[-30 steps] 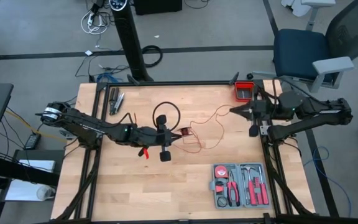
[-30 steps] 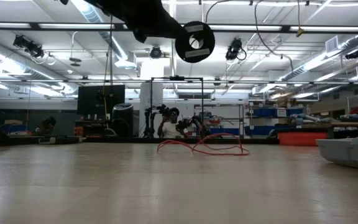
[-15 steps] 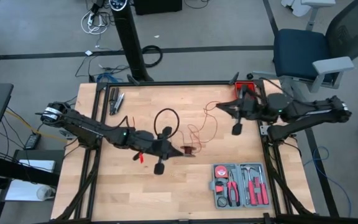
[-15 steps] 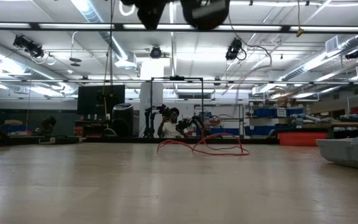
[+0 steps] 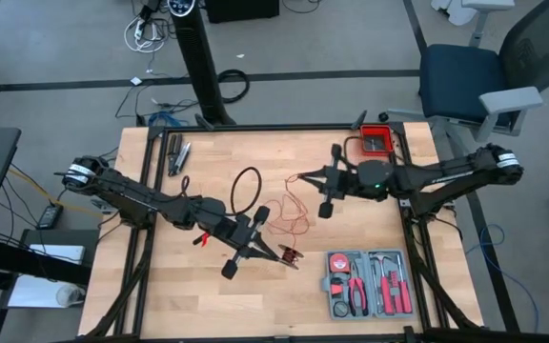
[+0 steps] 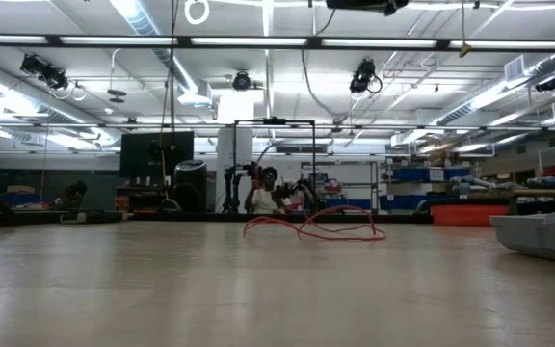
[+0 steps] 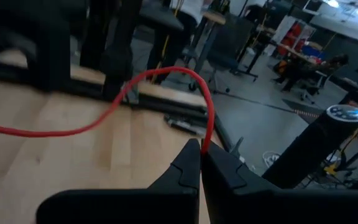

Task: Coil cords
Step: Uncoil the wire

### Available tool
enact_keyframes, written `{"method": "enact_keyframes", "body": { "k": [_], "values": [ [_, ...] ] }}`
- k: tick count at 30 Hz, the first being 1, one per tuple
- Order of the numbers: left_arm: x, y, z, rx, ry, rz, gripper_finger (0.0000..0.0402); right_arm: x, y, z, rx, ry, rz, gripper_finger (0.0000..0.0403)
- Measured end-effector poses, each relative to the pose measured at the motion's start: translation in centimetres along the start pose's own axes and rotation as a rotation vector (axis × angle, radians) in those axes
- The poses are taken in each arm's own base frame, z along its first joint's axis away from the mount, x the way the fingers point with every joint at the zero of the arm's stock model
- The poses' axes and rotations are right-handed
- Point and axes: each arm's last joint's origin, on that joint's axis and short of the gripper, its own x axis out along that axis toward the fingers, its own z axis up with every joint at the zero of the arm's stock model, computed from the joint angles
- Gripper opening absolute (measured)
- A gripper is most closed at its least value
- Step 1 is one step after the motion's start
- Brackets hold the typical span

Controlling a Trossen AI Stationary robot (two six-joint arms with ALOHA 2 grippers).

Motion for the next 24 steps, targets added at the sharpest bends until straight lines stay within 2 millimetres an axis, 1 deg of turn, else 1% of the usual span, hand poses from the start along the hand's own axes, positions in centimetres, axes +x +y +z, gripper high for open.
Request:
{"method": "enact_keyframes", "body": {
  "k": [3,6,24],
  "values": [
    [0.0,-0.01,0.11,0.024,-0.011,-0.004,0.0003,0.74,0.49,-0.52,-0.017,0.027,0.008,0.0004],
    [0.0,0.0,0.18,0.036,-0.019,-0.003,0.0003,1.06,0.72,-0.8,-0.028,0.044,0.013,0.0004],
    [0.0,0.01,0.3,0.045,-0.031,-0.002,0.0003,0.93,0.69,-0.83,-0.029,0.051,0.016,0.0004]
  ]
}}
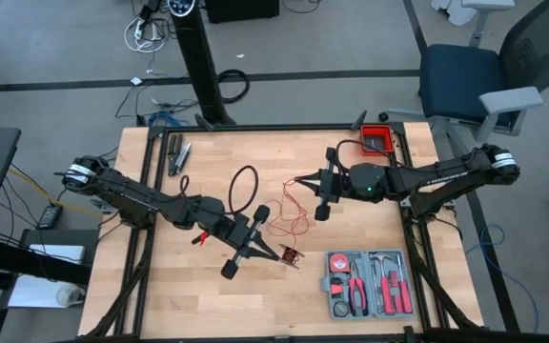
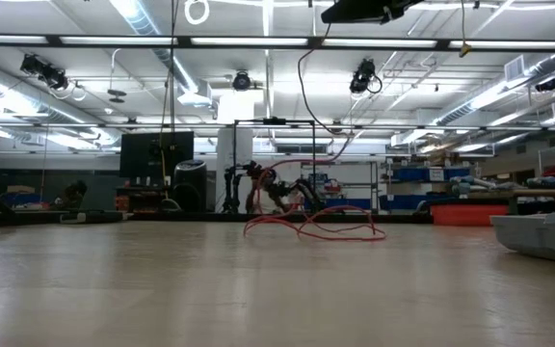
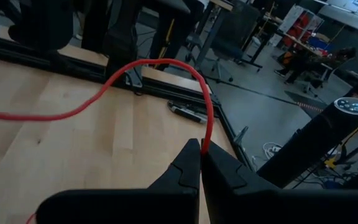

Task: Coil cords
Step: Uncoil the wire

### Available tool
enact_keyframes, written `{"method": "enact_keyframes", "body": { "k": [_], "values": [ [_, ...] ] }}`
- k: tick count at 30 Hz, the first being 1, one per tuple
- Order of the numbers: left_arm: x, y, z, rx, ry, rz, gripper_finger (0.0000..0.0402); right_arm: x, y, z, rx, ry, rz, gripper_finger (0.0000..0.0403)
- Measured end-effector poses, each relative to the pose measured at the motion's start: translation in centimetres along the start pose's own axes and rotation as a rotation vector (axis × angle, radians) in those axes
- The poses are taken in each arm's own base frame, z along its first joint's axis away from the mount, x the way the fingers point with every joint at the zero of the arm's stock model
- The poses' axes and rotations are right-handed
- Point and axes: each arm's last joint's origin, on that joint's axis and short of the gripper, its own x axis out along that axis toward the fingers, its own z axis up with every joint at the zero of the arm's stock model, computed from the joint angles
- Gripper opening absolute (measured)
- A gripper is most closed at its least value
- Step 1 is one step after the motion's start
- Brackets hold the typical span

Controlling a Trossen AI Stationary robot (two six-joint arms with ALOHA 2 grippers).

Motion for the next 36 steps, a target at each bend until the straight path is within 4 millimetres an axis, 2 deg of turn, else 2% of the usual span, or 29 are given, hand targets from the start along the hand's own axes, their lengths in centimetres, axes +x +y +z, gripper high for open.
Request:
{"method": "enact_keyframes", "body": {
  "k": [8,15,26,30,36],
  "values": [
    [0.0,0.0,0.3,0.007,-0.031,0.004,0.0003,0.0,0.0,-0.1,-0.002,0.011,0.002,0.0004],
    [-0.1,0.1,1.4,0.037,-0.142,0.016,0.0003,0.3,-0.6,-1.0,0.004,0.073,0.024,0.0004],
    [-0.3,0.2,2.6,0.231,-0.257,0.065,0.0003,0.3,-0.4,-2.9,0.078,0.23,0.191,0.0006],
    [-0.4,0.4,2.9,0.326,-0.274,0.159,0.0003,-0.2,0.0,-4.0,0.094,0.358,0.23,0.0006],
    [-0.6,1.1,2.9,0.405,-0.206,0.405,0.0003,-1.3,0.7,-5.5,0.106,0.546,0.268,0.0006]
  ]
}}
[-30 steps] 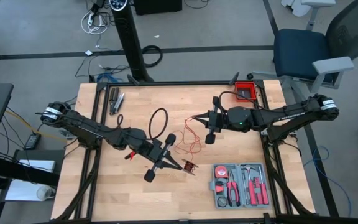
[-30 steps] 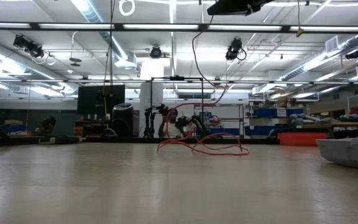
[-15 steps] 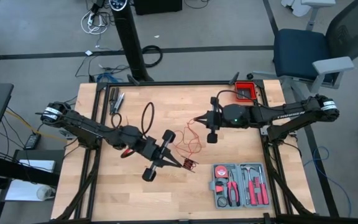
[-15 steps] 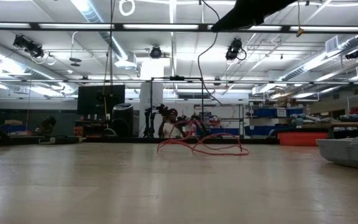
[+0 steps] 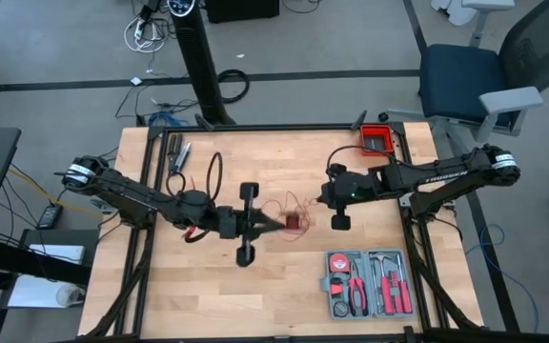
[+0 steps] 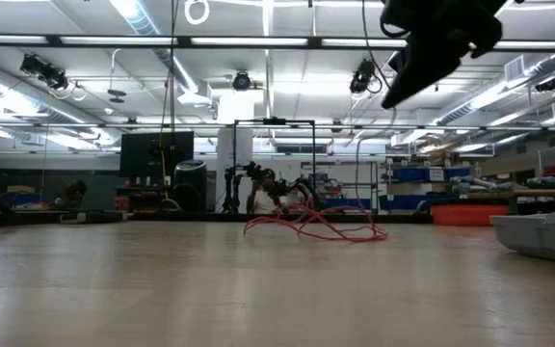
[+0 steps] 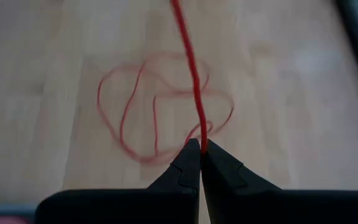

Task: Coil cords
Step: Uncoil the wire

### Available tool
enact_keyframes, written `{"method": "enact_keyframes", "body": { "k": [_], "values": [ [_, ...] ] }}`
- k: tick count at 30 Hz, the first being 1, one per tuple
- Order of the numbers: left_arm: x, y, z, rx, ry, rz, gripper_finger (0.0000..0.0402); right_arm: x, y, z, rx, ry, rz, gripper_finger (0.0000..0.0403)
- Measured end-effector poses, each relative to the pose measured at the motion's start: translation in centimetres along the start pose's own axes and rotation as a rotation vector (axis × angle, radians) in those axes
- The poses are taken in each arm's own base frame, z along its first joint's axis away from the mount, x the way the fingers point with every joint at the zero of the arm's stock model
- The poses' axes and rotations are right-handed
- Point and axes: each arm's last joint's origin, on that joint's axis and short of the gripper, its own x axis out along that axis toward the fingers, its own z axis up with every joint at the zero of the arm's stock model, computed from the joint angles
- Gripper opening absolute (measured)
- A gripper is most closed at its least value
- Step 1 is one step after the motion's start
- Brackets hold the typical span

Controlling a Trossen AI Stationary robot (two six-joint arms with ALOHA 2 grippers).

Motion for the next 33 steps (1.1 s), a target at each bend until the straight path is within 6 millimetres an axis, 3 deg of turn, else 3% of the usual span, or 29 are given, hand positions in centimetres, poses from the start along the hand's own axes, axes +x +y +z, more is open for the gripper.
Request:
{"method": "enact_keyframes", "body": {
  "k": [13,21,33],
  "values": [
    [-0.1,0.7,-0.5,0.023,0.125,0.2,0.0003,-1.7,0.6,-1.0,-0.003,0.055,0.14,0.0006],
    [-0.2,0.4,-1.0,0.011,0.212,0.243,0.0003,-5.1,0.0,-1.8,0.027,0.002,0.174,0.0006],
    [-0.4,0.2,-1.9,0.043,0.337,0.286,0.0003,-11.5,-1.1,-2.5,0.057,-0.322,0.214,0.0006]
  ]
}}
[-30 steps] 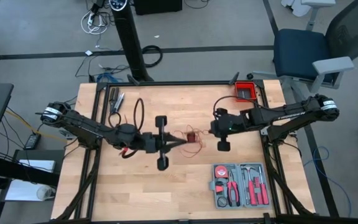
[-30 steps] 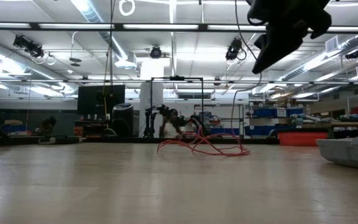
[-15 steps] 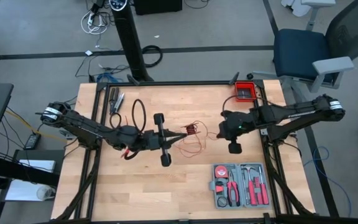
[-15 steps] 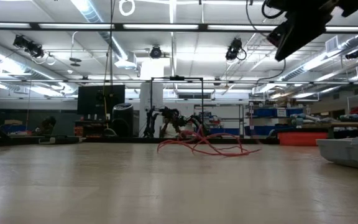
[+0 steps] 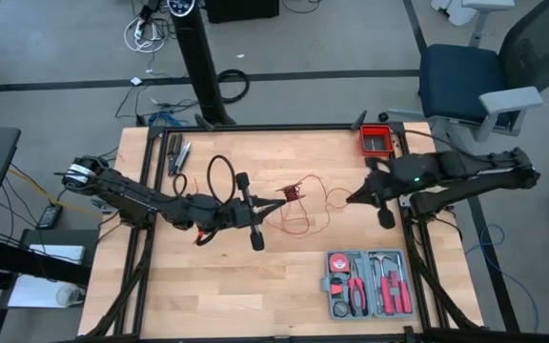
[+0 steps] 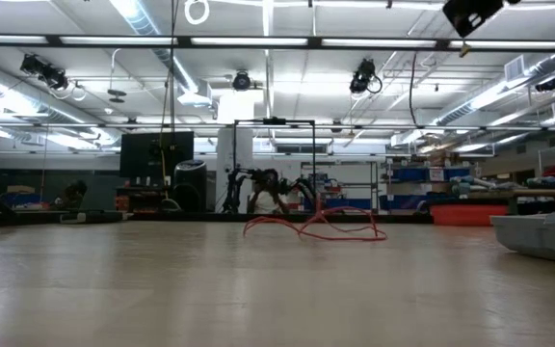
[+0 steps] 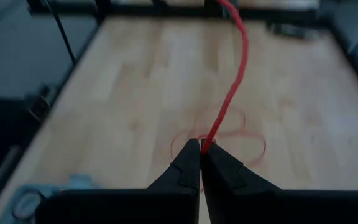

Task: Coil cords
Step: Uncoil the wire

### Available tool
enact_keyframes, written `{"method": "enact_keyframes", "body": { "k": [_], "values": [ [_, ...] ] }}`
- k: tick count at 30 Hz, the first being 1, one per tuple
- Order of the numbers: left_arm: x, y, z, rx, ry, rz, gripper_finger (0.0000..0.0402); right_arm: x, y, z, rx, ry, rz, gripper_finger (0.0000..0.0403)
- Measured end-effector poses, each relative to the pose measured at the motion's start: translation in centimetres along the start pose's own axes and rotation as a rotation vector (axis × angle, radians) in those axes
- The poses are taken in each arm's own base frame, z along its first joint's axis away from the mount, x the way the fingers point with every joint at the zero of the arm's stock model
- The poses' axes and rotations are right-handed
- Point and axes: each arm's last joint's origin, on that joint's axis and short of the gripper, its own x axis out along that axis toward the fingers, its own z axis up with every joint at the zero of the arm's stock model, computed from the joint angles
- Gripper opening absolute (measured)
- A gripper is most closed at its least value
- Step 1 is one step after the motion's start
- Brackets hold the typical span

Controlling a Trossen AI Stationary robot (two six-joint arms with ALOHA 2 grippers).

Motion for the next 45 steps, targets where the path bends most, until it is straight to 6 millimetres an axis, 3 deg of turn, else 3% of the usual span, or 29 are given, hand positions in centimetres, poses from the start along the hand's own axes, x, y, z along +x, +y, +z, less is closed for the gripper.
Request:
{"method": "enact_keyframes", "body": {
  "k": [4,9,14,26,35,40,45],
  "values": [
    [0.0,0.0,0.0,0.0,0.001,0.001,0.0003,-1.0,0.1,0.6,0.0,-0.1,-0.002,0.0006],
    [0.0,-0.1,0.0,-0.001,-0.017,-0.034,0.0003,-0.7,-0.2,1.0,0.007,-0.126,-0.13,0.0006],
    [-0.1,-0.3,0.0,0.006,-0.019,-0.07,0.0003,0.4,-0.4,1.8,-0.006,-0.161,-0.221,0.0006],
    [-0.1,-0.7,-0.9,-0.062,0.071,-0.11,0.0003,4.6,0.4,4.6,-0.137,-0.322,-0.188,0.0007],
    [-0.2,-1.3,-1.3,-0.212,0.092,-0.242,0.0003,4.9,0.0,5.6,-0.132,-0.41,-0.339,0.0007],
    [-0.4,-1.8,-1.0,-0.275,0.031,-0.456,0.0003,6.4,-1.0,4.9,-0.12,-0.309,-0.384,0.0013],
    [-0.6,-2.1,-0.5,-0.295,-0.037,-0.598,0.0003,7.8,-2.7,3.1,-0.044,-0.118,-0.429,0.0051]
  ]
}}
